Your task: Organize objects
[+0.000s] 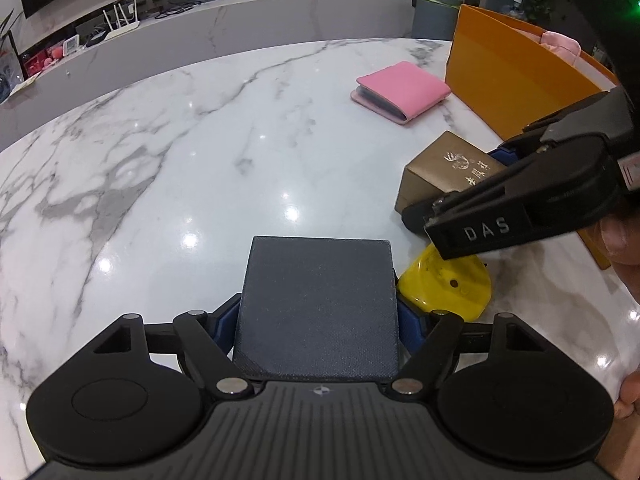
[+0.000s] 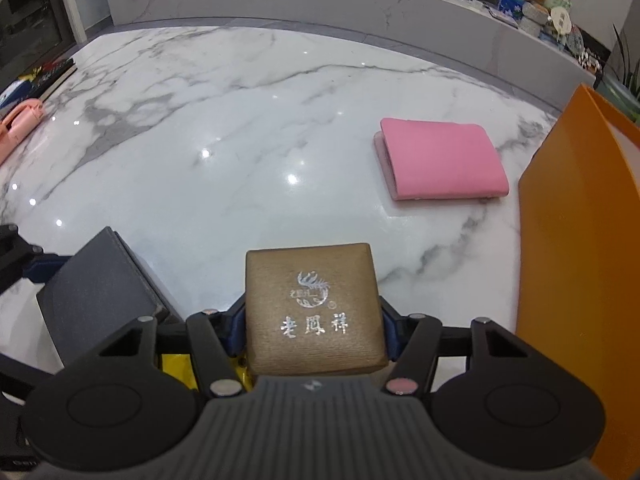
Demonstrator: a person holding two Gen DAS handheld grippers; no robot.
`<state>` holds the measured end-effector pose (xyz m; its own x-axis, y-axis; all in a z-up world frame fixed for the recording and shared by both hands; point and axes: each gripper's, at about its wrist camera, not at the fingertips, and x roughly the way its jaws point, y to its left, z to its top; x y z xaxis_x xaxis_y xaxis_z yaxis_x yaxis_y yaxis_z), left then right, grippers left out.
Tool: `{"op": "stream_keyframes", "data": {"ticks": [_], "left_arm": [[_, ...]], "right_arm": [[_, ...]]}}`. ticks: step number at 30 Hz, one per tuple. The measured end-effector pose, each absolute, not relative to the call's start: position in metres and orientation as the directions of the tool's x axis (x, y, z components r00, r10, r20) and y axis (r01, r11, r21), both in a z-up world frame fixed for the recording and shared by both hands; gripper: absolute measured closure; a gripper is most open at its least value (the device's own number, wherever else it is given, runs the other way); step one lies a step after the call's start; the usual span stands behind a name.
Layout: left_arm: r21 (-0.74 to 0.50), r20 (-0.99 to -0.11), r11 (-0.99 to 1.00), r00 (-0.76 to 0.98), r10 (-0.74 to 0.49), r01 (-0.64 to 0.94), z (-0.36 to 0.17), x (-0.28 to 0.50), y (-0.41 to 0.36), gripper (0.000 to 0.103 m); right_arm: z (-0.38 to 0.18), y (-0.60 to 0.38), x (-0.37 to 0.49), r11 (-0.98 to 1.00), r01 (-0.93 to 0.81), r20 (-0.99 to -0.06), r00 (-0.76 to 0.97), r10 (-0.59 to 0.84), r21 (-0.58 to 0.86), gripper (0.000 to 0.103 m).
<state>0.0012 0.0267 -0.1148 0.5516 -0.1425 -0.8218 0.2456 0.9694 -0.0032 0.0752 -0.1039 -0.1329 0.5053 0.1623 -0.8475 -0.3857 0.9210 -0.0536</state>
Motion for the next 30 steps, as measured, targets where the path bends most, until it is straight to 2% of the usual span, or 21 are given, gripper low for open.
{"op": "stream_keyframes", "data": {"ticks": [15, 30], "left_arm": [[-0.062, -0.787, 0.980, 0.595, -0.166, 0.190, -0.086, 0.004, 0.043, 0.016], [-0.089, -0.729, 0.975, 0.654, -0.202, 0.203, -0.048, 0.007, 0.029, 0.016]], "right_arm": [[-0.109, -0.105, 0.075, 0.923, -0.382, -0.826, 0.532, 0.185, -0.039, 0.040], [-0.031, -0.143, 0.056, 0.890, -0.455, -0.685, 0.647, 0.335, 0.005, 0.040]]}}
